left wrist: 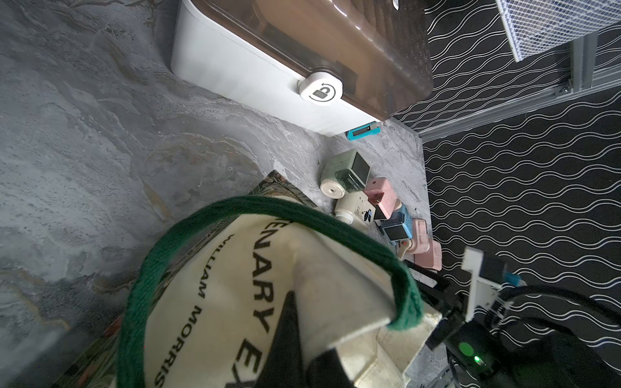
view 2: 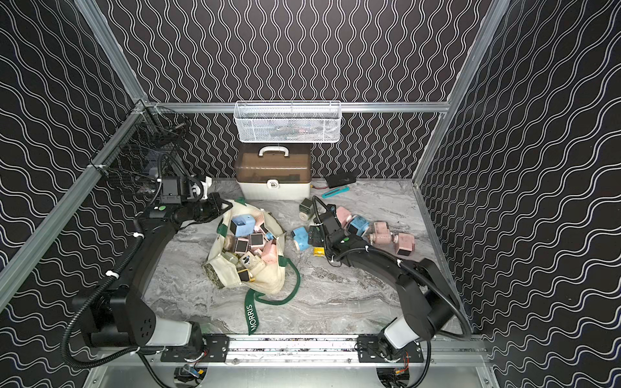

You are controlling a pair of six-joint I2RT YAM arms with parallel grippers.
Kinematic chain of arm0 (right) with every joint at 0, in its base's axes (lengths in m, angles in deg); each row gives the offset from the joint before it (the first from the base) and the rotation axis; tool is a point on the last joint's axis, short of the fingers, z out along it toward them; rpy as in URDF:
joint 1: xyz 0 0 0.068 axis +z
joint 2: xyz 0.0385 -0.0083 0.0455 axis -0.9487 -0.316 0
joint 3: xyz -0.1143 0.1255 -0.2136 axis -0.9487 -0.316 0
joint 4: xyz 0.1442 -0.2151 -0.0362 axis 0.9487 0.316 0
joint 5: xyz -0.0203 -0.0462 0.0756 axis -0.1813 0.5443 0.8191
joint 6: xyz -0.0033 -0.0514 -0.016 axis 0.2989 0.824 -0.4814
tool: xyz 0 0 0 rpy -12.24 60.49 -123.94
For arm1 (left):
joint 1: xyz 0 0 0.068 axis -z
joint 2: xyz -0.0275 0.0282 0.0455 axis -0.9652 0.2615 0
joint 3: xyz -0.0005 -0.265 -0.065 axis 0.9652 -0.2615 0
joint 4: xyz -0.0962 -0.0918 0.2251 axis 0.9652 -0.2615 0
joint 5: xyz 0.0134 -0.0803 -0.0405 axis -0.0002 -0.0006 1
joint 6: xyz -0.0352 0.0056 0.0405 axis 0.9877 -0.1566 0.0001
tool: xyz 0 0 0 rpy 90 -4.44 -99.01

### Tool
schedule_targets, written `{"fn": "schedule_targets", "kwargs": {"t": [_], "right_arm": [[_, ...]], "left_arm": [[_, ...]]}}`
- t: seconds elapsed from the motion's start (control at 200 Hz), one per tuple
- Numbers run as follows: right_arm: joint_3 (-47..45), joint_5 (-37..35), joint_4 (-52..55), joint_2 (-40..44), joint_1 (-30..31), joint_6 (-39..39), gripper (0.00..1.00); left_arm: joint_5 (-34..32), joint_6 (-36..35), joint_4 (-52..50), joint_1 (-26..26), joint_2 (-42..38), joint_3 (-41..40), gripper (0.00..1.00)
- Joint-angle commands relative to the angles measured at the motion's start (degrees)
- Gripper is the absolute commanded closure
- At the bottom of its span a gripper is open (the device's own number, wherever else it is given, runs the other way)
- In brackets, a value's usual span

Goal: Take out the pencil sharpeners from the tote bags
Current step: Place the pencil sharpener at the center of the board.

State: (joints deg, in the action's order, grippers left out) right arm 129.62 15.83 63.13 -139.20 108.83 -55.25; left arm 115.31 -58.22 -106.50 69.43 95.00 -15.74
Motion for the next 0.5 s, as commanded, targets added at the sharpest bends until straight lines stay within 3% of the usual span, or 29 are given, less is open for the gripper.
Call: {"fn": "schedule_targets", "kwargs": {"t": [0.0,0.195,0.495], "right_arm": [[-1.5,2.7,-2.5,6.4,2.0,2.3,0.17],[-2.4,4.9,-6.9,15.2,15.1,11.5,0.19],[7.6,10.4,-3.0,5.1,26.1,13.8,0.25]], "left_arm": [[1.9,0.5,5.2,-0.1,-0.7,0.2,1.0],[1.9,0.4,5.1,-0.1,-0.5,0.4,1.0],[2.3,0.4,5.3,-0.2,-0.7,0.4,1.0]]}}
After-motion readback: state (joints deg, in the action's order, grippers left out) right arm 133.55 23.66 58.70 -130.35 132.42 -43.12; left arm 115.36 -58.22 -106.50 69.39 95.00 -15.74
